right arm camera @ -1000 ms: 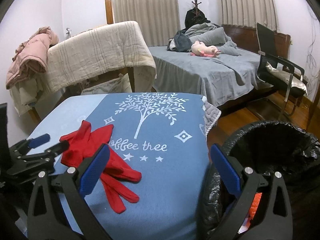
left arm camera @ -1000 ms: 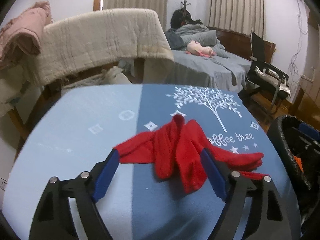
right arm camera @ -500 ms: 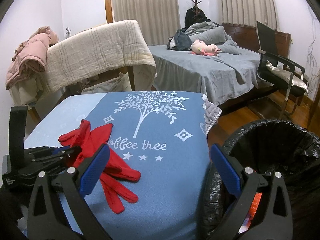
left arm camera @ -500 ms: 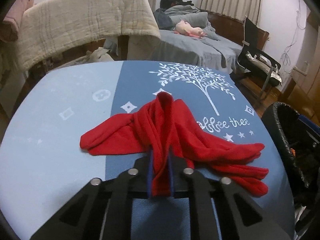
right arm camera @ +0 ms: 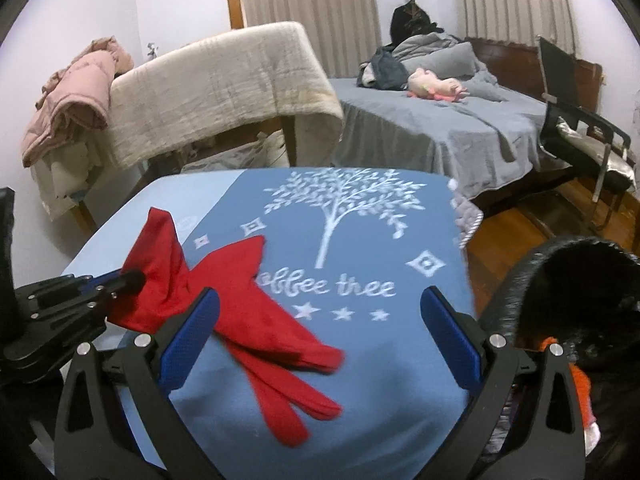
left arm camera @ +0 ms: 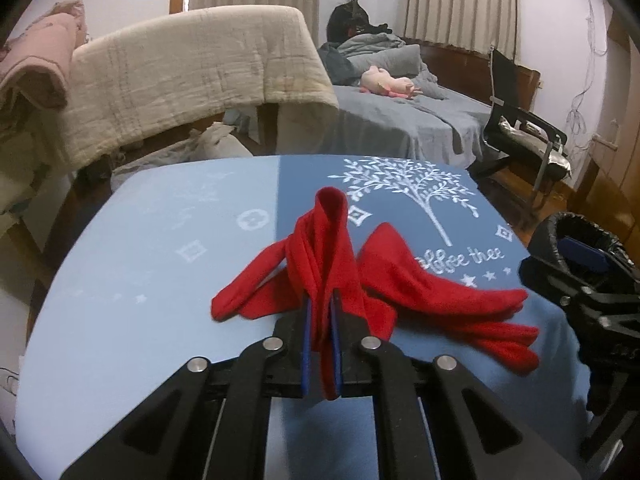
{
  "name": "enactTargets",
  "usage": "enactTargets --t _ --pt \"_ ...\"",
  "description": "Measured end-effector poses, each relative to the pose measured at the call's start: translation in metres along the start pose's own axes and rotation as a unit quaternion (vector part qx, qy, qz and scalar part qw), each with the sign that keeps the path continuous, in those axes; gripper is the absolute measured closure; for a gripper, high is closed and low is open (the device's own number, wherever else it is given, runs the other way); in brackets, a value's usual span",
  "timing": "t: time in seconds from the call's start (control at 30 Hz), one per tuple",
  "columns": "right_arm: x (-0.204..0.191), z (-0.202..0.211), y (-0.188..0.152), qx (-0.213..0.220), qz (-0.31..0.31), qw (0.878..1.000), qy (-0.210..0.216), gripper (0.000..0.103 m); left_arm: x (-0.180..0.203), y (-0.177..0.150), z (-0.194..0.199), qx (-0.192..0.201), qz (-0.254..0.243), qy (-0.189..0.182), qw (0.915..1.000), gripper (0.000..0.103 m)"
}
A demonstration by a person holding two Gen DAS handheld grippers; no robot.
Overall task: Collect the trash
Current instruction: 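Move the left tool to the red gloves and grasp one glove, then grasp the second red glove with the right tool while the left tool holds its glove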
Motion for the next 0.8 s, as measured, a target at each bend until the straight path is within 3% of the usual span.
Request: enactTargets --t 0.5,0.57,0.63,0.7,0.77,0.8 --pt "-0.035 -0.041 -0.012 -0.066 0.034 0.997 0.015 0.01 -0.036 -0.011 0.0 -0.001 0.022 0.022 0.9995 0.095" --pt "-0.038 -0.047 -0.014 -0.081 0.04 0.996 0.019 0.025 -0.037 -0.011 0.0 -0.001 0.024 0.021 0.9995 0.095" --pt "-0.041 -0.052 -0.016 -0.095 0.042 0.994 0.027 0.034 -0.037 -0.011 0.0 -0.001 0.025 0.021 0.9995 0.095" --pt "-0.043 -0.056 -0.02 -0.111 0.042 0.992 0.038 0.05 -0.037 -0.012 0.0 -0.002 0.025 0.021 0.9995 0.095" --pt "-0.047 -0.059 -0.024 -0.122 0.041 0.99 0.056 0.076 -0.038 -0.012 -0.001 -0.003 0.026 0.02 0.9995 0.095" --pt "-0.048 -0.059 -0.025 -0.125 0.042 0.989 0.064 0.08 -0.038 -0.012 -0.001 -0.003 0.026 0.02 0.9995 0.095"
Point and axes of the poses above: each gripper's, at about its wrist camera, not at the fingertips, and z roughly against the way its jaws point, x to its right, y to its top, the point moved 7 cm from there along -z, roughly the way its jaws point, and after that the axes turned 6 degrees about y, right-handed, at the moved point
